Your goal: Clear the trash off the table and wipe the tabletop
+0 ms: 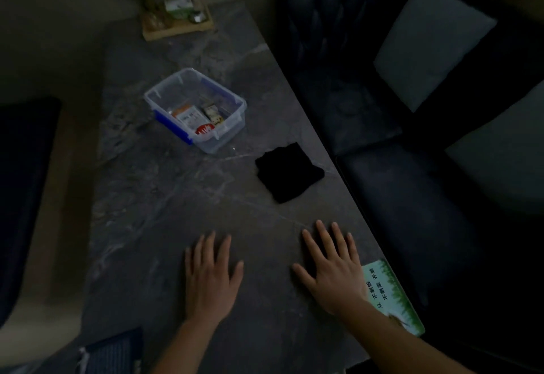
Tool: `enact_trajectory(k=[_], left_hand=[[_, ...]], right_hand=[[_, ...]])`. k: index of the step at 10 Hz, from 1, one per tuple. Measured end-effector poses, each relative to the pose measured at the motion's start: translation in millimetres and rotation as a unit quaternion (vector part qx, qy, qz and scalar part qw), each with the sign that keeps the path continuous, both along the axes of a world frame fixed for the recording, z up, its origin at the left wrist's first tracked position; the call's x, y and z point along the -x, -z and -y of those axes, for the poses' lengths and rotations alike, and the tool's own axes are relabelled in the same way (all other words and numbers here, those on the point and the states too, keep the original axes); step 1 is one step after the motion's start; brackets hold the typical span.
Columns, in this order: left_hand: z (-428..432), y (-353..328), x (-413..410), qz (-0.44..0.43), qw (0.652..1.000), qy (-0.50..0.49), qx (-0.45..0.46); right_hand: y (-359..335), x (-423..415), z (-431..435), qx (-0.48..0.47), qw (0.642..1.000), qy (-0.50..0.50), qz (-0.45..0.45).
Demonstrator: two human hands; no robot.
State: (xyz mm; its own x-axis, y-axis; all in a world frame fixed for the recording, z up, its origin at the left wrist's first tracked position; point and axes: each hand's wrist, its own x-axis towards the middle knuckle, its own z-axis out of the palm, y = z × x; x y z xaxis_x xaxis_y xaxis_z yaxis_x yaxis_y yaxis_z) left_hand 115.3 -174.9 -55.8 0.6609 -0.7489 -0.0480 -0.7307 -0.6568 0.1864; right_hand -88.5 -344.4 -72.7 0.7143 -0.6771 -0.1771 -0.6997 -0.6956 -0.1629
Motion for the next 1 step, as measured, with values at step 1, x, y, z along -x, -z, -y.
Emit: enact_trajectory(k=[1], left_hand=[[-37.6,-5.0,27.7,-0.041,0.999,-0.002,-0.007]], right_hand=[[-7.4,2.3,2.5,-0.051,0.998,-0.008,-0.035]])
